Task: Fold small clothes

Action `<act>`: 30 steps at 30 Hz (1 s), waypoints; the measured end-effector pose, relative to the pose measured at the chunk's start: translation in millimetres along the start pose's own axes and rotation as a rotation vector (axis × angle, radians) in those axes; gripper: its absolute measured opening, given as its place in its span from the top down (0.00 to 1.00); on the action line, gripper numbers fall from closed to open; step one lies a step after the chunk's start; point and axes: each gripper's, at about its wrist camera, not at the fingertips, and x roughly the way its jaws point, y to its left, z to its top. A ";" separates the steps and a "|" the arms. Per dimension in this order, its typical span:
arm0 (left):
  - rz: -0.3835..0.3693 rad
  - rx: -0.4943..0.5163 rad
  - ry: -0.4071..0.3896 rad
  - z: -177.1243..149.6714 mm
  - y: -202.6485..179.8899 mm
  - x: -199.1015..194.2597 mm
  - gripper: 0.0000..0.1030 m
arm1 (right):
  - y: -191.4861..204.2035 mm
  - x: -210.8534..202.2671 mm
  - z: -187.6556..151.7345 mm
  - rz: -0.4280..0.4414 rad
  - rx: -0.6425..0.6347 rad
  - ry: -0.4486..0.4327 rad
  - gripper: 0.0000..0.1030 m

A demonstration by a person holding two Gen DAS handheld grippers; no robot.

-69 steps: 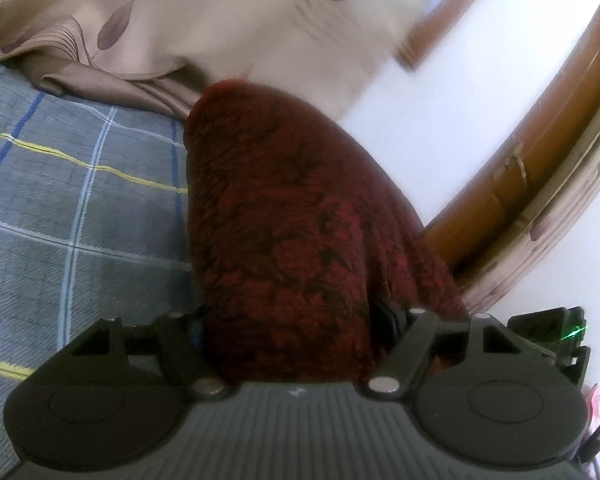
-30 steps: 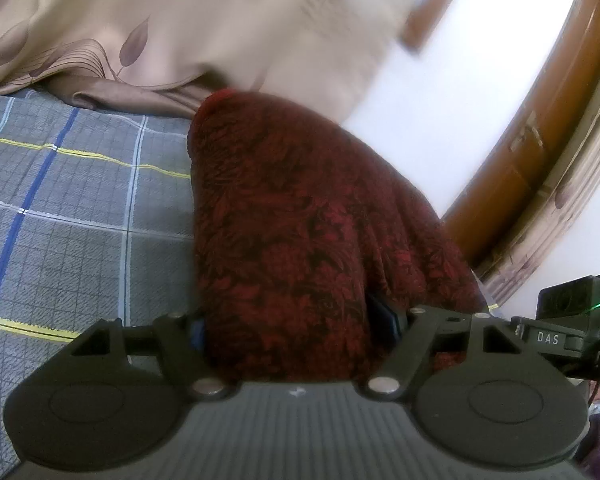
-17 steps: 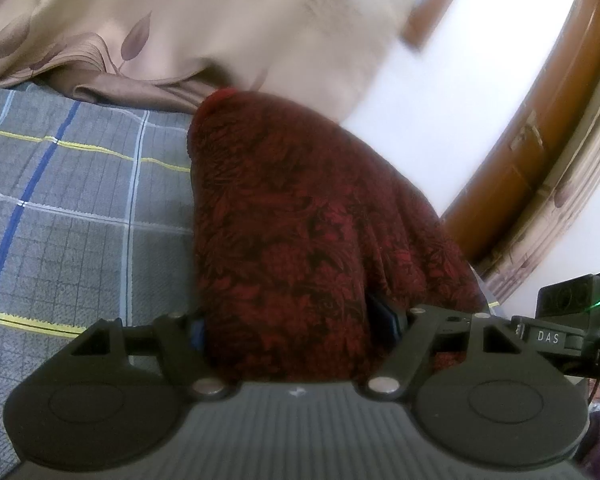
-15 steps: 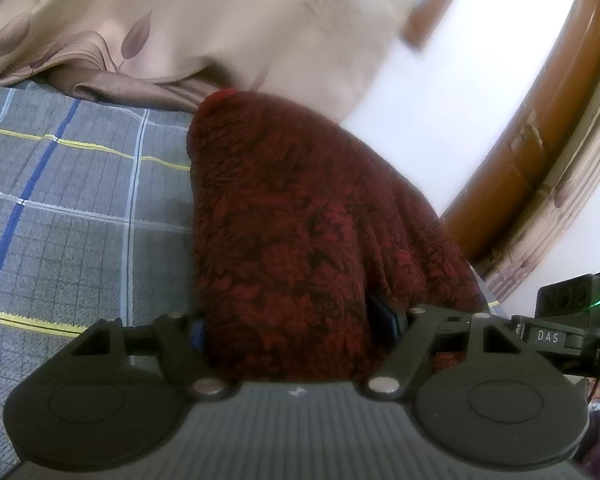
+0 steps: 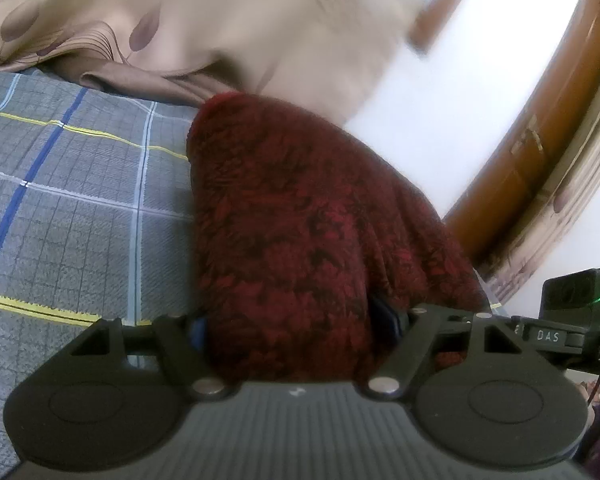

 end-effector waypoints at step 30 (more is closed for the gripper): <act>0.574 0.202 -0.323 -5.8 -93.8 -65.0 0.03 | 94.1 -59.1 -34.0 -0.458 -0.448 -0.320 0.00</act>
